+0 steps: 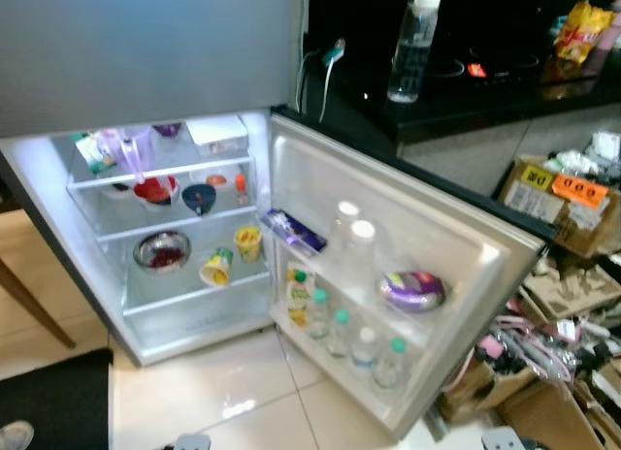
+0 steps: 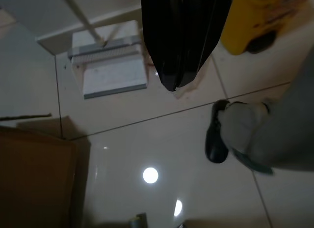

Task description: Restocking fridge

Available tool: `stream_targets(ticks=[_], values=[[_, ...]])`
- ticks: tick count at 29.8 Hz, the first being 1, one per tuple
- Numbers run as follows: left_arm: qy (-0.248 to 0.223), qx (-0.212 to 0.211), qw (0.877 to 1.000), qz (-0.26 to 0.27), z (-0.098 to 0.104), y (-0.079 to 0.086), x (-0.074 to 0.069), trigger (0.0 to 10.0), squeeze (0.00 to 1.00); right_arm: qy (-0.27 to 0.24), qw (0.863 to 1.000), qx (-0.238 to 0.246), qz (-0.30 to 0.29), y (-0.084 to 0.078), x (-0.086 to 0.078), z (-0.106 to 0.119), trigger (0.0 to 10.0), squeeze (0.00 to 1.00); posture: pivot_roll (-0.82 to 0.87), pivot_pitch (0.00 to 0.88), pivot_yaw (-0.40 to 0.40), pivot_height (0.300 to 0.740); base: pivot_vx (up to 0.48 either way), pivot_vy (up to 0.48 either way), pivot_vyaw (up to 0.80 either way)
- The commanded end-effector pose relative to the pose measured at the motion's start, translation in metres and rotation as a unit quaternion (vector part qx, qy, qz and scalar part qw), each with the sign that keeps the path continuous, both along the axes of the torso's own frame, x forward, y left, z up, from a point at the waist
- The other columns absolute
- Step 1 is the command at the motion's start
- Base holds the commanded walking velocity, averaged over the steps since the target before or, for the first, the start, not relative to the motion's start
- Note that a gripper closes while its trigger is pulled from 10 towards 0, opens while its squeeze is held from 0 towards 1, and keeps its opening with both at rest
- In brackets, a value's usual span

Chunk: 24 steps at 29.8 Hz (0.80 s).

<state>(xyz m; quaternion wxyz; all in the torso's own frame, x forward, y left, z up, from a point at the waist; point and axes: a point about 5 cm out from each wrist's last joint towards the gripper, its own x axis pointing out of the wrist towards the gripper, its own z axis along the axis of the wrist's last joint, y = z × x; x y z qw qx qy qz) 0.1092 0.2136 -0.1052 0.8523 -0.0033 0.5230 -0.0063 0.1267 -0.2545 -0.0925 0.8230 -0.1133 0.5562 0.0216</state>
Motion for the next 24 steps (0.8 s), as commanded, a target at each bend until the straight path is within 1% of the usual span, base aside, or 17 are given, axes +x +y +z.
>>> stream_targets(ticks=[1, 9, 12, 14, 16, 19, 20, 22, 24], values=[[0.015, -0.002, 1.0, -0.001, -0.002, -0.001, -0.007, 10.0, 0.0, -0.001, 1.0, -0.001, -0.004, -0.001, 0.0, 0.0, 10.0, 0.0, -0.06, 0.0, -0.027, 0.74, 0.0, 0.0, 0.0], [0.017, -0.008, 1.0, -0.007, -0.003, -0.003, -0.009, 10.0, 0.0, -0.011, 1.0, 0.003, -0.007, -0.002, 0.004, 0.002, 10.0, 0.0, -0.06, 0.0, -0.027, 0.74, 0.0, 0.0, 0.0], [0.02, -0.009, 1.0, -0.006, -0.004, -0.004, -0.01, 10.0, 0.0, -0.016, 1.0, 0.003, 0.003, -0.002, 0.006, 0.003, 10.0, 0.0, -0.06, 0.0, -0.029, 0.74, 0.0, 0.0, 0.0], [0.029, -0.007, 0.999, -0.025, -0.005, -0.006, -0.014, 10.0, 0.0, -0.024, 1.0, 0.019, 0.0, -0.001, 0.009, 0.004, 10.0, 0.0, -0.06, 0.0, -0.029, 0.74, 0.0, -0.48, 0.63], [0.031, -0.005, 0.999, -0.025, -0.005, -0.006, -0.015, 10.0, 0.0, -0.026, 0.999, 0.021, -0.003, -0.002, 0.009, 0.005, 10.0, 0.0, -0.06, 0.0, -0.029, 0.74, 0.0, -0.48, 0.63], [0.029, -0.006, 0.999, -0.015, -0.005, -0.006, -0.016, 10.0, 0.0, -0.031, 0.999, 0.016, -0.011, -0.003, 0.01, 0.005, 10.0, 0.0, -0.07, 0.0, -0.031, 0.74, 0.0, 0.0, 0.67], [0.028, -0.007, 1.0, -0.012, -0.005, -0.006, -0.016, 10.0, 0.0, -0.029, 0.999, 0.008, -0.012, -0.005, 0.01, 0.006, 10.0, 0.0, -0.07, 0.0, -0.031, 0.74, 0.0, 0.0, 0.67], [0.026, -0.009, 1.0, -0.012, -0.005, -0.007, -0.015, 10.0, 0.0, -0.028, 0.999, -0.005, -0.027, -0.01, 0.008, 0.006, 10.0, 0.0, -0.07, 0.0, -0.031, 0.74, 0.0, 0.0, 0.0], [0.024, -0.009, 1.0, -0.017, -0.005, -0.007, -0.014, 10.0, 0.0, -0.02, 0.999, -0.015, -0.027, -0.012, 0.005, 0.005, 10.0, 0.0, -0.07, 0.0, -0.029, 0.74, 0.0, 0.0, 0.0]])
